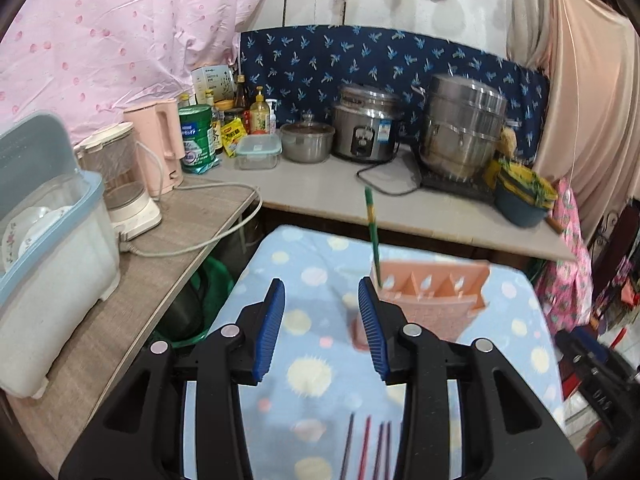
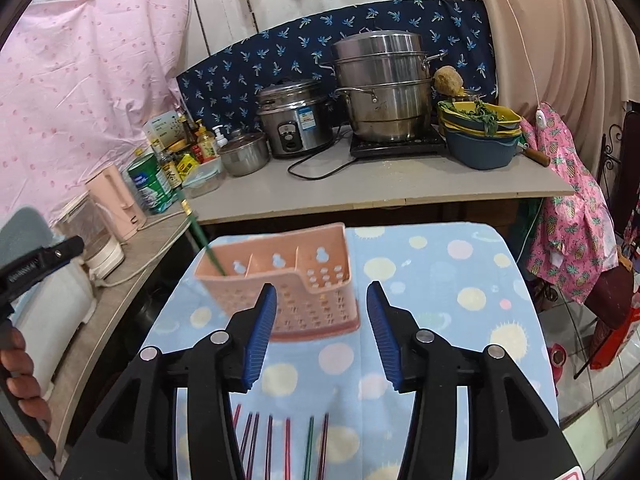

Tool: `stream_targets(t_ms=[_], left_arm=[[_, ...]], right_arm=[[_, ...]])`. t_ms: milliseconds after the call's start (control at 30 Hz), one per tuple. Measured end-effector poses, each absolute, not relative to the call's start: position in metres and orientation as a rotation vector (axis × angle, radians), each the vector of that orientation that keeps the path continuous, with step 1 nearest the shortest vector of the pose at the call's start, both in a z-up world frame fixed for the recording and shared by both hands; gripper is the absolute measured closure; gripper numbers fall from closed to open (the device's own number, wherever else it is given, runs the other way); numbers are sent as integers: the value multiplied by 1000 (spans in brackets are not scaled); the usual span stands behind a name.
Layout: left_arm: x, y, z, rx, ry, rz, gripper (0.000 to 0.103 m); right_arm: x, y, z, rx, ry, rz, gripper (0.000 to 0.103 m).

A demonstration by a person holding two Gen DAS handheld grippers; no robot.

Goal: Organize utensils
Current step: 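Open the left tool over the holder while the right tool releases the spoon into it, then move both open tools back down to the remaining chopsticks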

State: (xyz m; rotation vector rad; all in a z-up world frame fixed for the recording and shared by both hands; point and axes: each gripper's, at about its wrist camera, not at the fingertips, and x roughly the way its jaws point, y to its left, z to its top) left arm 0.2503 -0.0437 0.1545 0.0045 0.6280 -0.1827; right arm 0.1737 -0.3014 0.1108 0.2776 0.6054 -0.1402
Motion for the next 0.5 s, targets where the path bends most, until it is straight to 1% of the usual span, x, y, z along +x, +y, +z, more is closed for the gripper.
stream_targets(t_ms=[500], left_arm=[[152,-22,52,70,825,-207,66]], right_arm=[[54,-267,36,258,738,-158,56]])
